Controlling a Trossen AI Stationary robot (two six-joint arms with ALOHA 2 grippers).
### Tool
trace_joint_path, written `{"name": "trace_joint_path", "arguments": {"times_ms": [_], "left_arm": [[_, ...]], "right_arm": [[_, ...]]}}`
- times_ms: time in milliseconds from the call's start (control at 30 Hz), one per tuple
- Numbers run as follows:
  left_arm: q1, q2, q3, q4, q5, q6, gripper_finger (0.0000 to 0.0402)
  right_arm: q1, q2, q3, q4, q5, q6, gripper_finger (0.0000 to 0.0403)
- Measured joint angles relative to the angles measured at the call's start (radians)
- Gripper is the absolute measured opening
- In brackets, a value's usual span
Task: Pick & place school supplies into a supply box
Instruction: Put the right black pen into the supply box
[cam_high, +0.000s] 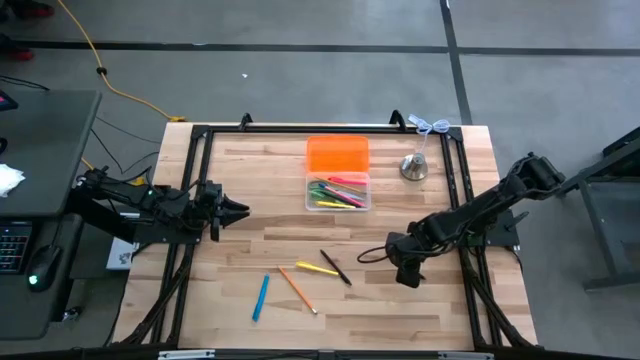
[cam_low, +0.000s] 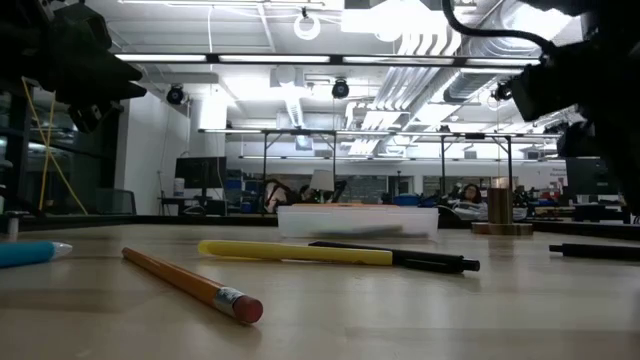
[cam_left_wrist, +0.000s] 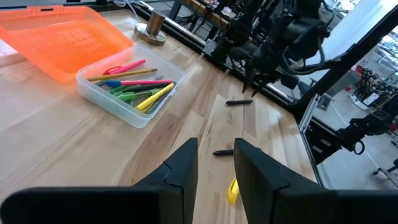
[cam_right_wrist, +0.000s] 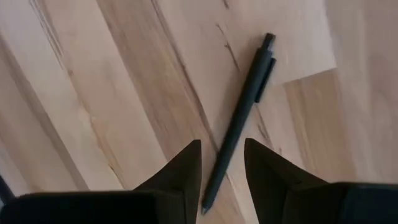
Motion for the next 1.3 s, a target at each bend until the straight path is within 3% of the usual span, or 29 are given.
{"name": "trace_joint_path", "arguments": {"times_ms": [233,700,1300], "left_arm": [[0.0,0.0,0.0,0.0,0.0,0.0,0.0134],[0.0,0.0,0.0,-0.001,-0.001,0.0,0.0134],[0.0,0.0,0.0,-0.001,-0.005,0.0,0.0134]], "right_arm": [[0.0,0.001,-0.077,0.138,-0.05,0.002,0.0098],[0.0,-0.001,-0.187,0.208,-0.044,0.079,0.0098],[0.0,0.002,-0.194,0.252,-0.024,0.094,0.0097]]}}
